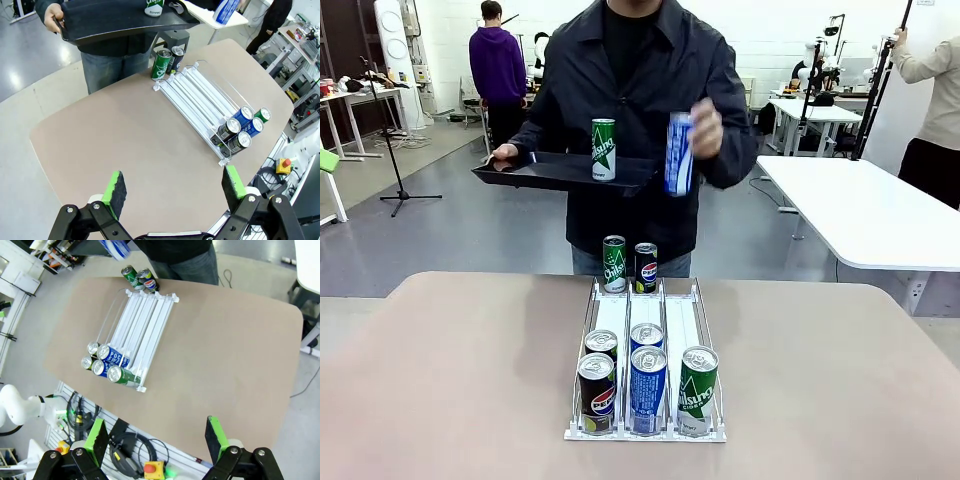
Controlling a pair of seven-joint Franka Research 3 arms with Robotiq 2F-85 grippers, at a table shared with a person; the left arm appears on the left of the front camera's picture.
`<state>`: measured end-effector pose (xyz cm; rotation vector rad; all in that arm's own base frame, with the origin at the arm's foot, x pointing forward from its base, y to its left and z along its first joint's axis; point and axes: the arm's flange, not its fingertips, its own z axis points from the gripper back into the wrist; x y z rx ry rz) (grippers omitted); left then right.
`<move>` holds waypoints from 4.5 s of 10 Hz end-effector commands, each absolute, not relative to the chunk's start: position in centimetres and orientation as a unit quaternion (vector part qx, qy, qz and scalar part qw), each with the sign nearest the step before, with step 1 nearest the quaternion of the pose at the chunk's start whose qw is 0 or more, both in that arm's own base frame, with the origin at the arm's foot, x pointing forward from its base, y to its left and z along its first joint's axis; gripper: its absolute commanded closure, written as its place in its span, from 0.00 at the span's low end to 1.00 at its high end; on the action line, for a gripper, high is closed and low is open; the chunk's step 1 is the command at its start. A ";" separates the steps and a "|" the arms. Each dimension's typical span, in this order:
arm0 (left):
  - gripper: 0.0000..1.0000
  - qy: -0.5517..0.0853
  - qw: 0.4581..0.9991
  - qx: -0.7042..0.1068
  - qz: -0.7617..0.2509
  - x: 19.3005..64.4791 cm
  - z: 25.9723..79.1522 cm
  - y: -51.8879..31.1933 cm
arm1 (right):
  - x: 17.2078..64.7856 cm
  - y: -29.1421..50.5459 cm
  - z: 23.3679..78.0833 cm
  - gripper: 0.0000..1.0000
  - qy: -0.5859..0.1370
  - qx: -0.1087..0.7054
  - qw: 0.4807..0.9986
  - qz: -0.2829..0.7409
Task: Retrieve and hand over the desired beverage to the person.
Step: Pick up another can of the same type that the person held from the Automatic Can Dispenser.
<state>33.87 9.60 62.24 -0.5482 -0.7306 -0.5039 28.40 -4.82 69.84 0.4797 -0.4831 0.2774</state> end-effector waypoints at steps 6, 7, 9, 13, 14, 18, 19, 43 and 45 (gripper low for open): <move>0.00 -0.353 0.861 -0.265 -0.251 33.9 62.2 9.8 | 28.3 -4.9 69.8 0.00 -0.238 0.242 0.930 0.144; 0.00 -0.353 0.861 -0.265 -0.251 33.9 62.2 9.8 | 28.3 -4.9 69.8 0.00 -0.238 0.242 0.930 0.144; 0.00 -0.353 0.861 -0.265 -0.251 33.9 62.2 9.8 | 28.3 -4.9 69.8 0.00 -0.238 0.242 0.930 0.144; 0.00 -0.353 0.861 -0.265 -0.251 33.9 62.2 9.8 | 28.3 -4.9 69.8 0.00 -0.238 0.242 0.930 0.144; 0.00 -0.353 0.861 -0.265 -0.251 33.9 62.2 9.8 | 28.3 -4.9 69.8 0.00 -0.238 0.242 0.930 0.144; 0.00 -0.242 0.904 -0.172 -0.307 34.7 68.3 -1.7 | 28.3 -4.9 69.8 0.00 -0.238 0.242 0.930 0.144; 0.00 -0.214 0.912 -0.132 -0.324 34.9 69.1 -5.8 | 28.3 -4.9 69.8 0.00 -0.238 0.242 0.930 0.144; 0.00 -0.042 0.998 -0.011 -0.052 33.3 53.4 -39.5 | 28.3 -4.9 69.8 0.00 -0.238 0.242 0.930 0.144; 0.00 -0.039 0.998 -0.023 -0.053 33.3 51.9 -40.3 | 28.3 -4.9 69.8 0.00 -0.238 0.242 0.930 0.144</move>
